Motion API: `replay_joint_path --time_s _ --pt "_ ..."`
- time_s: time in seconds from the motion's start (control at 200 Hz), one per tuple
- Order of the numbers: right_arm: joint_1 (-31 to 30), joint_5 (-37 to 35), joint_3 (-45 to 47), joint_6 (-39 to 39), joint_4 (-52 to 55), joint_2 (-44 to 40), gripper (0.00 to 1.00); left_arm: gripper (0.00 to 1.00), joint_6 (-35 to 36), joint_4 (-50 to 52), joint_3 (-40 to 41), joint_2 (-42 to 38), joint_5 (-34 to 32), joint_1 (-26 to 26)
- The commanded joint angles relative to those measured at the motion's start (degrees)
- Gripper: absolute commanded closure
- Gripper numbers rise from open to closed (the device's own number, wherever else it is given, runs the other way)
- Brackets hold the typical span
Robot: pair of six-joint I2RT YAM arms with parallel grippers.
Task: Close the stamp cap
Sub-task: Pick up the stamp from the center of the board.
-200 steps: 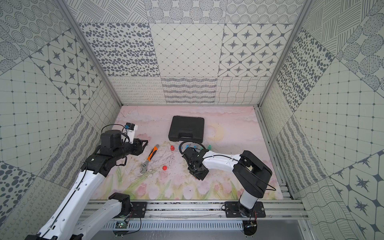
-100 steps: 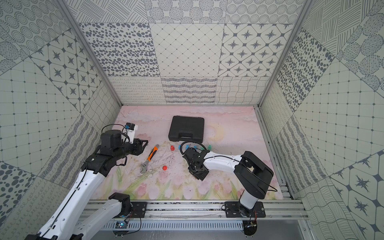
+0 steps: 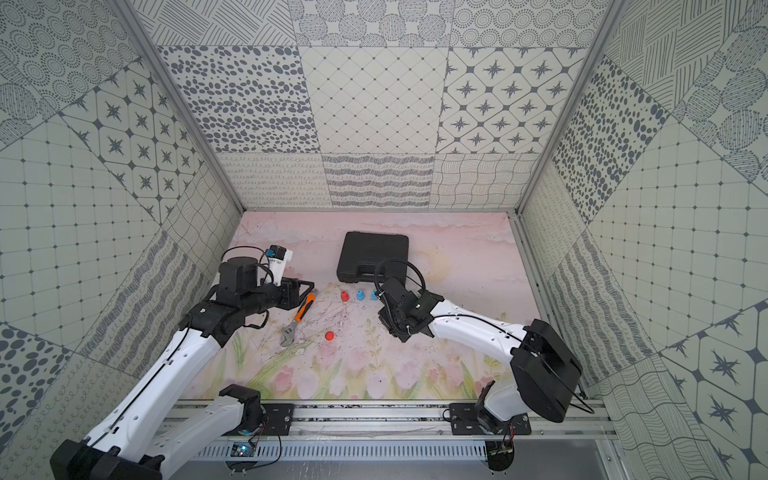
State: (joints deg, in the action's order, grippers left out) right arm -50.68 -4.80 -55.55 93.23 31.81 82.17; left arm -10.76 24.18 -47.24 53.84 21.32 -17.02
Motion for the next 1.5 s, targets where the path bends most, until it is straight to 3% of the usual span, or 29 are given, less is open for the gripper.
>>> replay_joint_path --time_s 0.0,0.26,0.535,0.986,1.496 --pt "0.46 -3.62 -2.54 2.09 -4.89 -2.6 0.89 0.46 -6.87 -9.06 -1.41 1.95 2.8 -7.45" --pt "0.44 -5.06 -3.26 5.91 -10.48 -5.57 0.93 0.46 -15.2 -20.81 0.13 5.84 0.38 -16.77" --pt "-0.04 -4.83 -3.34 9.4 -15.31 -6.59 0.95 0.47 -20.53 -29.45 0.58 11.41 -1.1 -21.82" --pt "-0.82 -4.83 -3.71 11.27 -19.06 -8.16 0.96 0.49 -21.69 -31.68 -0.47 15.4 -0.79 -23.41" --pt "-1.27 -5.4 -3.36 12.23 -20.37 -9.15 0.97 0.64 -21.49 -32.3 -0.2 16.44 -0.07 -23.59"
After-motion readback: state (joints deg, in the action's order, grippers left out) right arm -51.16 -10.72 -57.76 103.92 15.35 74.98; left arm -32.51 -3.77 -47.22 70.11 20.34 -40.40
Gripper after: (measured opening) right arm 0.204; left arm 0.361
